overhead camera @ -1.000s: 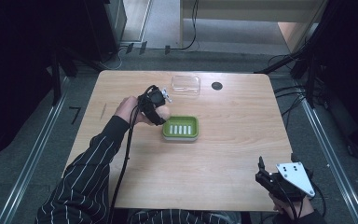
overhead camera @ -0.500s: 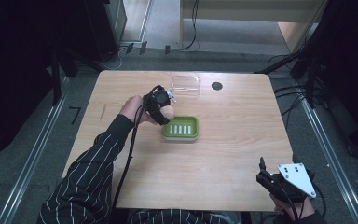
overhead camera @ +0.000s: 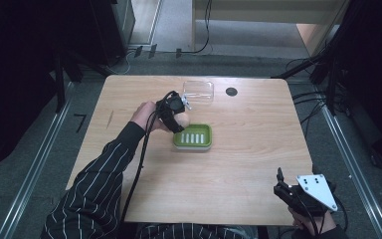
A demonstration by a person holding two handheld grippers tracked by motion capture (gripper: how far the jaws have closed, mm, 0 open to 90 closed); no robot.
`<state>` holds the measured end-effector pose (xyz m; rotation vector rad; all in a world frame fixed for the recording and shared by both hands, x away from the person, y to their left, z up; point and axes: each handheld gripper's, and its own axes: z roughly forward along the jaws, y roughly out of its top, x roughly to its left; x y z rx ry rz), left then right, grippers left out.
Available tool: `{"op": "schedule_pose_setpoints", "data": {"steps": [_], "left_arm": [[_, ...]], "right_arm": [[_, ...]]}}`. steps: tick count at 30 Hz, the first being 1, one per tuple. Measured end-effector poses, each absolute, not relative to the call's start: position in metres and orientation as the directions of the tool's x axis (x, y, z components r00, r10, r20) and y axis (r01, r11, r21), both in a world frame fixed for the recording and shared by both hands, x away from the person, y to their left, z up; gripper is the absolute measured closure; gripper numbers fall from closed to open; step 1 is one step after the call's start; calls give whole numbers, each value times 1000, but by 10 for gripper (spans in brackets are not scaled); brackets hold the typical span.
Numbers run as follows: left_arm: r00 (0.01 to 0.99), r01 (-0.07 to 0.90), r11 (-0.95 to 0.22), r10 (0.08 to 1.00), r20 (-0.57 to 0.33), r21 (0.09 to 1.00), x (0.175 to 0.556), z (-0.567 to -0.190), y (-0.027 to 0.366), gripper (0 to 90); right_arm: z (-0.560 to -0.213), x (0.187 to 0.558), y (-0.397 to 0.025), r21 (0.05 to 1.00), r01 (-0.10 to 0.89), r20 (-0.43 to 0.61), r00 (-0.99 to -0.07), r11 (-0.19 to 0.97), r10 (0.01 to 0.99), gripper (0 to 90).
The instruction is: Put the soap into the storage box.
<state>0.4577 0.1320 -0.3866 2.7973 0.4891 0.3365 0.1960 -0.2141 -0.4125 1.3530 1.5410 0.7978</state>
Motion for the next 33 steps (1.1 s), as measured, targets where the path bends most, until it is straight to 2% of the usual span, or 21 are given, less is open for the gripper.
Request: {"op": "schedule_pose_setpoints", "data": {"steps": [33], "left_arm": [[956,179,-937,238,172,301,457,-409,99,337]], "right_arm": [[-412,195,-215,899,393,-214,16,191,977,136]]}}
